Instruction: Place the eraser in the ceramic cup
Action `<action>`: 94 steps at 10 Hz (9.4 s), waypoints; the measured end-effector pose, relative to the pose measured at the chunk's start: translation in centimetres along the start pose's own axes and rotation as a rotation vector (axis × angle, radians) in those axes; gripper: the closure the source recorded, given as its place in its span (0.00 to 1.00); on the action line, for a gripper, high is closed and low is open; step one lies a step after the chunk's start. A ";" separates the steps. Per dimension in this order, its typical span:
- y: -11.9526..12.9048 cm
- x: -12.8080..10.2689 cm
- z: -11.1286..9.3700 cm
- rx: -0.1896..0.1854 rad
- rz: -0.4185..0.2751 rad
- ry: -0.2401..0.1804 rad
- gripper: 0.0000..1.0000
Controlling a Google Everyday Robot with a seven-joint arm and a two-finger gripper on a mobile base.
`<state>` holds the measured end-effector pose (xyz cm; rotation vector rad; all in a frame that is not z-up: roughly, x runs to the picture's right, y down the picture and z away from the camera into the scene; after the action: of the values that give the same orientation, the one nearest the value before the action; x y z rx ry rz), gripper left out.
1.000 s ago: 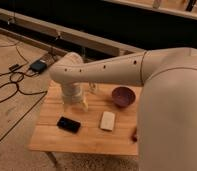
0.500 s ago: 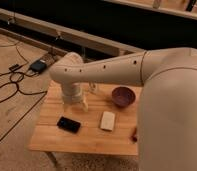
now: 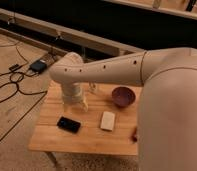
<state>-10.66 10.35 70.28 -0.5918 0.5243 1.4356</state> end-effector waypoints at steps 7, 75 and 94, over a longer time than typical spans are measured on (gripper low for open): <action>0.0 0.0 0.0 0.000 0.000 0.000 0.35; 12.4 -10.2 9.5 0.077 -0.880 0.033 1.00; 8.5 -18.8 -1.3 -0.257 -0.674 -0.441 1.00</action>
<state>-20.46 -4.30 81.16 -0.5588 -0.2081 0.9404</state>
